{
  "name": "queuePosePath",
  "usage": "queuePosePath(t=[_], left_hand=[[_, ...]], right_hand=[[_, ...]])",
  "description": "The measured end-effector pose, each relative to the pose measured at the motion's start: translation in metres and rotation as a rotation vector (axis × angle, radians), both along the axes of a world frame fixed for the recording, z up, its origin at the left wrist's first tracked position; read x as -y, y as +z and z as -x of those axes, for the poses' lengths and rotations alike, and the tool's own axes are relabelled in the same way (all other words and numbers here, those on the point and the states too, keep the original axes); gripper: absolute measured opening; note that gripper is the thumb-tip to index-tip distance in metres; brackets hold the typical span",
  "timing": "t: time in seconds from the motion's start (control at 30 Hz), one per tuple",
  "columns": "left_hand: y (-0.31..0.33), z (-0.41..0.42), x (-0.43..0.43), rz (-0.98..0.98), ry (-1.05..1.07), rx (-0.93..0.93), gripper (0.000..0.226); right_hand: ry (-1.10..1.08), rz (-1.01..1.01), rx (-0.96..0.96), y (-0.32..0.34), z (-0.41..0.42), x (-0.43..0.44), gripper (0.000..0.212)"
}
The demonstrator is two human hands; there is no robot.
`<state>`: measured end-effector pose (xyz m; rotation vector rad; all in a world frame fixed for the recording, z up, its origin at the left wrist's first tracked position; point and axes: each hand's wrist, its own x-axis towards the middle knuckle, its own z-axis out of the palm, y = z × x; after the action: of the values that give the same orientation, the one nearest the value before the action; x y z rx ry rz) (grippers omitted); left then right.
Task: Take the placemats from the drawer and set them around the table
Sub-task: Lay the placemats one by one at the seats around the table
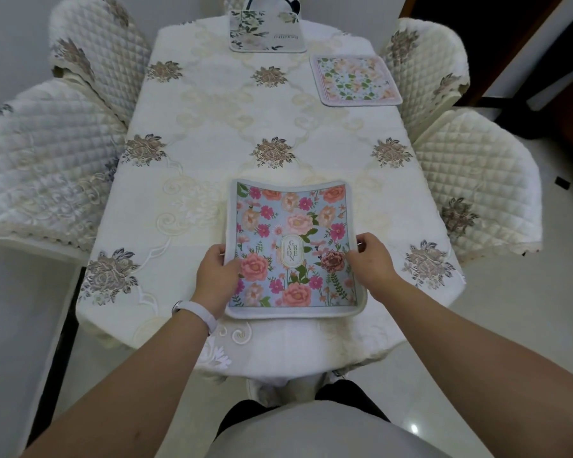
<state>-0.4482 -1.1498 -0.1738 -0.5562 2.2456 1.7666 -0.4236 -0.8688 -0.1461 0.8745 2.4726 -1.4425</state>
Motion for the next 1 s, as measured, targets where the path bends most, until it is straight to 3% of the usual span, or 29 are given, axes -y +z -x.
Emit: queuePosePath(t=[0.2, 0.53, 1.0], left_hand=[[0.000, -0.002, -0.039, -0.117, -0.058, 0.005, 0.021], [0.026, -0.021, -0.144, -0.100, -0.169, -0.039, 0.015], [0.066, -0.091, -0.438, -0.170, -0.383, -0.045, 0.013]], right_hand=[[-0.122, -0.026, -0.065, 0.016, -0.025, -0.031, 0.012], [-0.256, -0.027, -0.134, 0.038, -0.082, -0.127, 0.012], [-0.522, -0.024, -0.247, 0.052, -0.214, -0.395, 0.016]])
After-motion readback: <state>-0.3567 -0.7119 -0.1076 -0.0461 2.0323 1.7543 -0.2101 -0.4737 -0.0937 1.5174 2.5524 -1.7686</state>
